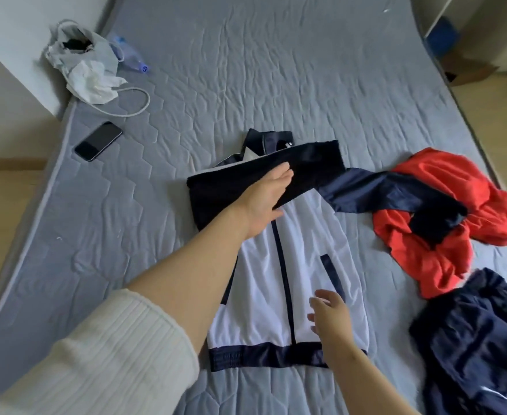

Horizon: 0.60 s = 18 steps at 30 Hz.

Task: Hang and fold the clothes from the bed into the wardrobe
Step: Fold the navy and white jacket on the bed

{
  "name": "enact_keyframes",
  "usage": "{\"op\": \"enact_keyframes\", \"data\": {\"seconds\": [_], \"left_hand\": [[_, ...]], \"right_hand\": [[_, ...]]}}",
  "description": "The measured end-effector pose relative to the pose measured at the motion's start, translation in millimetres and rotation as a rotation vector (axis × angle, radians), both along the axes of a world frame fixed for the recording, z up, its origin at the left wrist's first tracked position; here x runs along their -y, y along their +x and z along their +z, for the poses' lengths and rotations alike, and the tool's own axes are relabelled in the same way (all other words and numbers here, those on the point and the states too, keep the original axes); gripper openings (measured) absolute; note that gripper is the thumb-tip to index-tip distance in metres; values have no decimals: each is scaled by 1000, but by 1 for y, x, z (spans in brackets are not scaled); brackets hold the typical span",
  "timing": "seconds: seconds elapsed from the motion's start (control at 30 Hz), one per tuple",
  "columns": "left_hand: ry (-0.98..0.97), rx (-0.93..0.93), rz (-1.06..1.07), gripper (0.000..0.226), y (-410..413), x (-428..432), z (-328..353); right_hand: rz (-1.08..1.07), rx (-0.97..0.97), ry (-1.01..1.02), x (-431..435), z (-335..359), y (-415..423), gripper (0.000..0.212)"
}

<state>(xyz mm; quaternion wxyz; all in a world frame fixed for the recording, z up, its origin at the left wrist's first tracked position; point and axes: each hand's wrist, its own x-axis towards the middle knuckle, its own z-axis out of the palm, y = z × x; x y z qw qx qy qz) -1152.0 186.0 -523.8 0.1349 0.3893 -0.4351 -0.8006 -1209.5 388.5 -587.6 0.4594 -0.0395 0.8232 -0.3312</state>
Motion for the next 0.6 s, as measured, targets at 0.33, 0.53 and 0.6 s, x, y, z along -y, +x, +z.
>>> {"op": "enact_keyframes", "data": {"seconds": [0.33, 0.53, 0.6], "left_hand": [[-128, 977, 379, 42, 77, -62, -141], [185, 1086, 317, 82, 117, -125, -214], [229, 1050, 248, 71, 124, -145, -233]], "right_hand": [[260, 16, 86, -8, -68, -1, 34], [1146, -351, 312, -51, -129, 15, 67], [1295, -415, 370, -63, -143, 13, 84]]}}
